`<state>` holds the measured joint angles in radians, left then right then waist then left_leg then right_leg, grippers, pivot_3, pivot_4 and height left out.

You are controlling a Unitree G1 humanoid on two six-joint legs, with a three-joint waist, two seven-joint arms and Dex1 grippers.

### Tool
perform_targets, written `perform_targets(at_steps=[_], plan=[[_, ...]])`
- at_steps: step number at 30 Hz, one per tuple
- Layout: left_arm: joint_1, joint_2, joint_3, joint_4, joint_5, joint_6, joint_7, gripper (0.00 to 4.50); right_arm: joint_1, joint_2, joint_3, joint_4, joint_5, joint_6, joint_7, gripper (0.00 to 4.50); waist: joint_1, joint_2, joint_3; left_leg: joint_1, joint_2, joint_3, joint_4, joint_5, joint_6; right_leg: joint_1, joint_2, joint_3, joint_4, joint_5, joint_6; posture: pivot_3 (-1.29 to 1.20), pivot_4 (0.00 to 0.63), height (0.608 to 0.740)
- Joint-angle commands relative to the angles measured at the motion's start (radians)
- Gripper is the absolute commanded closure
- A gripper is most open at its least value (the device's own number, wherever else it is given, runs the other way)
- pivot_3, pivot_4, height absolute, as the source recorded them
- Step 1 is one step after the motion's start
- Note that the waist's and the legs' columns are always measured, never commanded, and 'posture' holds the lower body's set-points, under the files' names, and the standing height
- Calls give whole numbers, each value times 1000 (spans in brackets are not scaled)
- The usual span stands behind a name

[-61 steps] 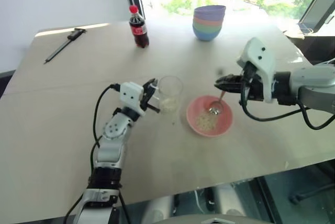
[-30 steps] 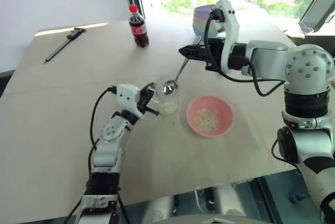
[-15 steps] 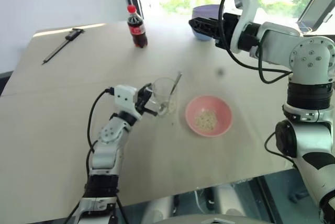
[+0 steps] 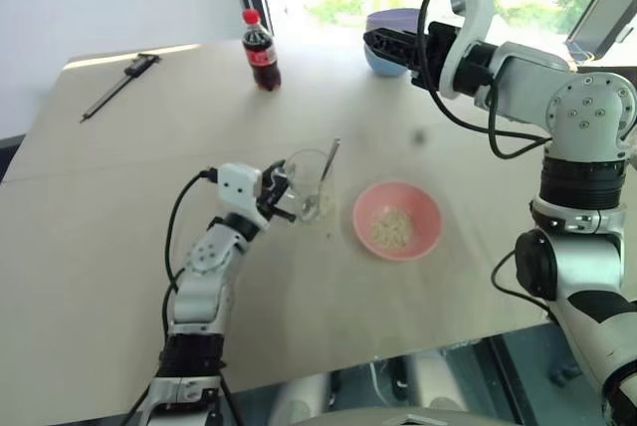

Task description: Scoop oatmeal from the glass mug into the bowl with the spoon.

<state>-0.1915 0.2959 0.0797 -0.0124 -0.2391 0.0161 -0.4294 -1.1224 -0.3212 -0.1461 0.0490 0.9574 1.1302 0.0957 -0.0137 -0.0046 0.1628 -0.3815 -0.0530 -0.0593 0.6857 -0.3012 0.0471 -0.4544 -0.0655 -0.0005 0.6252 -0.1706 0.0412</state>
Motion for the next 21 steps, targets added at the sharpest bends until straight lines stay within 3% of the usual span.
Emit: perform_targets(at_steps=[1, 12, 21], plan=[[16, 9, 27, -52, -12, 0, 4, 3774, -21, 5, -32, -31, -3, -5, 14, 2146, 0, 0, 0, 0, 0, 0, 0, 0, 0, 0, 0, 0, 0, 0, 0, 0, 150, 740], [59, 24, 24, -124, -25, 24, -13, 3774, -4, 6, -46, -53, -9, 3, 50, 2146, 0, 0, 0, 0, 0, 0, 0, 0, 0, 0, 0, 0, 0, 0, 0, 0, 150, 740], [166, 50, 54, -244, -73, 66, -33, 3774, 109, -79, -50, -108, -78, -68, 138, 2146, 3, 0, 0, 0, 0, 0, 0, 0, 0, 0, -1, 0, -1, 0, 0, 0, 150, 740]])
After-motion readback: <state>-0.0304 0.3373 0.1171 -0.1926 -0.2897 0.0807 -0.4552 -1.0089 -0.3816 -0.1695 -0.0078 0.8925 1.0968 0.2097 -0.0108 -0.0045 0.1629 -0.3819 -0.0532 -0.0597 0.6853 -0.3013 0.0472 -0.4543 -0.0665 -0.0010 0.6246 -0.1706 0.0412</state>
